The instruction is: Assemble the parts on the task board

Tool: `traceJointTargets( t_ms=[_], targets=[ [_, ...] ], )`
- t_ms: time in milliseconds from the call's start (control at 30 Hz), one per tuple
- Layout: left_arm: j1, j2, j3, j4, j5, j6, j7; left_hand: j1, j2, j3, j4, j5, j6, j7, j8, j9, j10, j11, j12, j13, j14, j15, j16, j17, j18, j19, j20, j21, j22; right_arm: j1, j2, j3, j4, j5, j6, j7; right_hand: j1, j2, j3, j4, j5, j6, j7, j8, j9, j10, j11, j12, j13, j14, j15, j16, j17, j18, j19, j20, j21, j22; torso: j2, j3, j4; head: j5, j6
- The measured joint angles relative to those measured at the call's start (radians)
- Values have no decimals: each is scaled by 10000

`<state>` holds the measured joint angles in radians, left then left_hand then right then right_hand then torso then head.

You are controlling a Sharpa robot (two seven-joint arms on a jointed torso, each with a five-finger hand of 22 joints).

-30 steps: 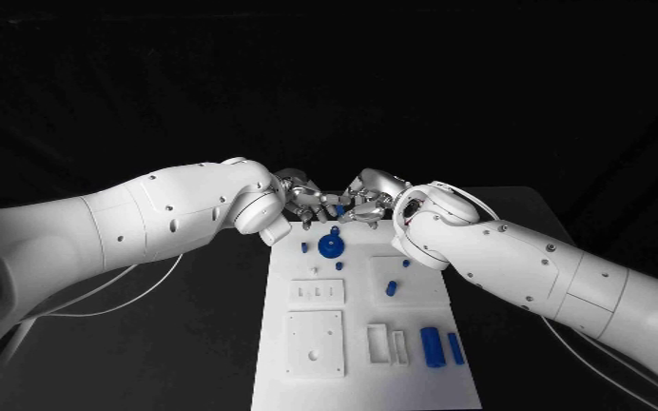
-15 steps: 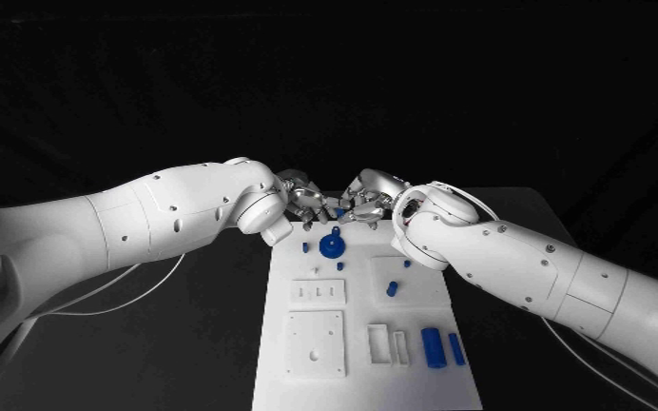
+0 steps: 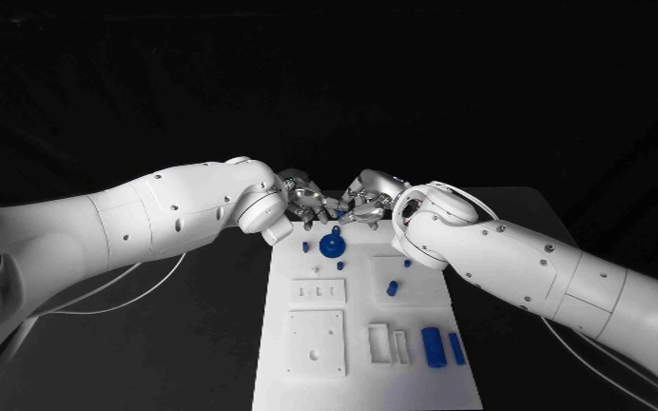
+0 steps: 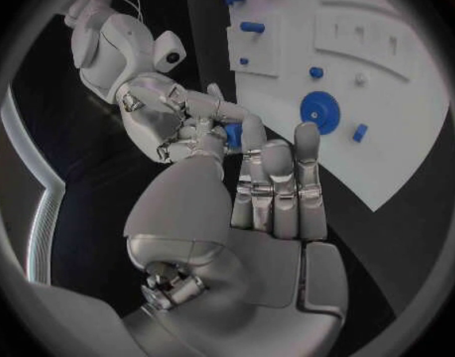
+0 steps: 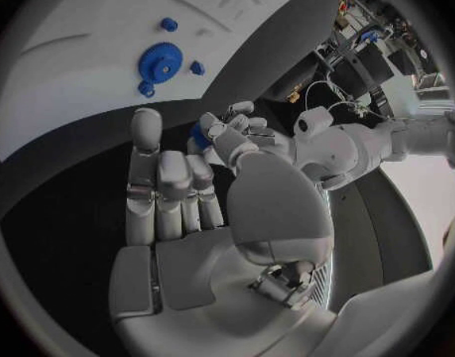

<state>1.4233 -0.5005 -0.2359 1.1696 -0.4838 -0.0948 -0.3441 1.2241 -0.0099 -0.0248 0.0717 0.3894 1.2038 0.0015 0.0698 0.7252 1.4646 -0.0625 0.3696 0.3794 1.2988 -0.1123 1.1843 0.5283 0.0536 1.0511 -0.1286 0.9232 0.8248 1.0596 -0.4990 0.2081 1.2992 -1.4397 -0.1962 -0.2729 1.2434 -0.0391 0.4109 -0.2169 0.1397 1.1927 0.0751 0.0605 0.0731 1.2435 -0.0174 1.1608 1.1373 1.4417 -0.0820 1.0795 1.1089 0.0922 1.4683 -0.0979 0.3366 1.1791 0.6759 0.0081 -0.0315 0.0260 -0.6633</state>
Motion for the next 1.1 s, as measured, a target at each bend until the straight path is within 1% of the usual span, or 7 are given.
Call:
traceJointTargets(
  t_ms=[133, 367, 633, 733, 800, 933, 1100],
  targets=[
    [1, 11, 1, 1, -4, 19, -1, 89, 89, 90, -116, 378, -109, 0, -1, -92, -18, 18, -89, -36, -36, 36, 0, -4, 0, 0, 0, -58, 61, 0, 5, 0, -12, -9, 20, -33, -8, -8, -10, -10, 0, 0, -1, -2, 18, 0, 0, 0, 0, 0, 0, 0, 0, -1, 0, 0, 0, 0, 0, 1, -1, 15, -9],
    [-2, 19, 1, 16, -9, 80, 2, 269, 274, 571, -477, 1497, -305, 54, -52, -116, -34, 38, -232, -126, -38, 41, 0, -13, 0, 0, 0, -156, 193, -1, 17, 0, -35, -30, 34, -95, 76, -57, -39, 16, 50, 3, -5, -9, 17, 1, 1, 0, 1, 0, 0, 0, 1, 1, 0, 0, 0, -12, 5, 2, -2, 7, -18],
    [-19, 11, 1, 39, -21, 90, 38, 24, 520, 808, -387, 2342, -431, 145, -116, 252, -56, 59, -279, -167, -72, 79, 0, -12, -3, 34, 35, -220, 428, -2, 31, -1, -48, -38, 39, -117, 112, -70, -42, 16, 88, 4, -7, -38, 16, 1, 1, -39, -41, 0, 0, -42, -13, 0, 0, 0, 0, -39, 5, 3, -1, -12, -37],
    [-22, 9, 1, 45, -24, 86, 54, -53, 595, 821, -375, 2522, -485, 160, -72, 346, -68, 72, -279, -166, -63, 88, 47, -1, -2, 34, 35, -221, 491, -1, 31, -1, -48, -39, 38, -120, 111, -69, -78, 32, 153, 3, -8, -39, 12, 1, 1, -39, -42, 0, 0, -42, -24, 0, 0, 0, 0, -39, 5, 3, -1, -16, -41],
    [-25, 8, -1, 51, -25, 80, 74, -241, 749, 822, -376, 2578, -526, 169, -68, 518, -66, 74, -279, -162, -80, 71, 47, 17, -2, 34, 35, -259, 638, 2, 31, 0, -50, -41, 38, -128, 109, -67, -79, 31, 154, -10, -22, -36, 10, 1, 1, -39, -46, 0, 0, -42, -24, 1, 0, 0, 0, -39, 5, 4, -1, -17, -42],
    [-29, 7, -2, 54, -28, 62, 118, -493, 796, 1089, -728, 2612, -524, 167, -68, 653, -12, 51, -252, -130, -93, 58, 109, 30, -1, 71, -1, -328, 768, 3, 30, 2, -50, -42, 38, -133, 86, -44, -111, 60, 154, -11, -22, 4, 7, 1, 1, -39, -54, 0, 0, -42, -24, 0, 0, 0, 0, -47, 5, 4, 1, -17, -50],
    [-34, 4, -4, 54, -30, 25, 164, -549, 767, 1070, -765, 2804, -485, 202, -68, 899, 14, 51, -159, -100, -93, 58, 116, 70, -1, 143, 0, -384, 877, 4, 38, 5, -56, -42, 34, -133, 51, -10, -126, 70, 153, -7, -18, 4, 7, 1, 1, -39, -62, -1, 1, -42, -23, 0, -37, -36, 0, -49, 4, 5, 3, -17, -62]
  ],
)
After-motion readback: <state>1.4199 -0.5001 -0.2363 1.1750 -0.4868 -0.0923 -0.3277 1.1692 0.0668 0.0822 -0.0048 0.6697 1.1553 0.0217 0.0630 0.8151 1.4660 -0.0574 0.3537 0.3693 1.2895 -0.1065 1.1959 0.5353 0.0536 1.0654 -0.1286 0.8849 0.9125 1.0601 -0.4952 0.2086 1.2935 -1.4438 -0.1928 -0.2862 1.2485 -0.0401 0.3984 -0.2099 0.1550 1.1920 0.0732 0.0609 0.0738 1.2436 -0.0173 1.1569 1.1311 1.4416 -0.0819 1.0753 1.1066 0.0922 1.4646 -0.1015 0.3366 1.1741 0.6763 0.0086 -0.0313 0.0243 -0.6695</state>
